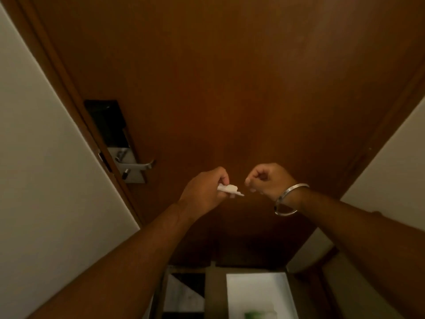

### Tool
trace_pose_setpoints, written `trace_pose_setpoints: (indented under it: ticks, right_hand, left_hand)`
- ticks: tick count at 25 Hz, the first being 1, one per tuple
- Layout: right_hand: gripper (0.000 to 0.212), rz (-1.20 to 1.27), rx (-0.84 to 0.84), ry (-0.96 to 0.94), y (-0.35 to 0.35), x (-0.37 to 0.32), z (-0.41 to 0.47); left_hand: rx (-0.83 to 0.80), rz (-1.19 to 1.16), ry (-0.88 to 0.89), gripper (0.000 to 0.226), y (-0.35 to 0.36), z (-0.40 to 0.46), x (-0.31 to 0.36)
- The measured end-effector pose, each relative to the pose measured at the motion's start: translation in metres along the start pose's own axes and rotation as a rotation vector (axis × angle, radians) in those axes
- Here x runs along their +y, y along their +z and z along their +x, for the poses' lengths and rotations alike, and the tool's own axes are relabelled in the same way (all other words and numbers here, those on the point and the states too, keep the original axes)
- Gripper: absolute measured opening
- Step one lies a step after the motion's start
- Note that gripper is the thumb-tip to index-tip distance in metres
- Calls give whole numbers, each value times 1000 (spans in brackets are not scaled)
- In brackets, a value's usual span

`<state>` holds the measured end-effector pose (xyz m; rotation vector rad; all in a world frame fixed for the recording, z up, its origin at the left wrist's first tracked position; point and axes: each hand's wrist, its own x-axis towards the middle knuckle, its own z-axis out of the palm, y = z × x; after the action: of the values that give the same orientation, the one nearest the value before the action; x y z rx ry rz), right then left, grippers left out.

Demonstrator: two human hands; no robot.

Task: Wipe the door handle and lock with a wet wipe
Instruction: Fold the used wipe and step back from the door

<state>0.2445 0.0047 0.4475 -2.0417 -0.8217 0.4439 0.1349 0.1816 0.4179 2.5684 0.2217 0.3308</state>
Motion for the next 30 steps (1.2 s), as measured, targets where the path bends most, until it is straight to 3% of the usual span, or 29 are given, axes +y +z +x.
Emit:
trace_pose_setpoints:
  ticks: [4,7,14,18,21,26,30]
  right_hand:
    - [4,151,-103,160,-33,55,-40]
    - [9,138,-135,181,-34,82,-61]
    - [8,48,-39,331,-14,129,-87]
    - [8,68,-53,473,15,171,-100]
    - [20,126,-45,526,45,219,-106]
    - [33,148,-65,687,109,335,-108]
    - [60,107,-8,808,157,419,-98]
  left_hand:
    - [-89,-189,-113,24,58,-8,35]
    - [-166,-194,-126,22,91,-13,62]
    - [-376,-254,-87,24,136,-27,70]
    - [-430,-520,-278,22,175,-41,48]
    - [-435,-684,-436,31,228,-54,25]
    - [-450,-551,-519,26,340,-82,-31]
    - [-451,-482,-586,30,413,-94,-72]
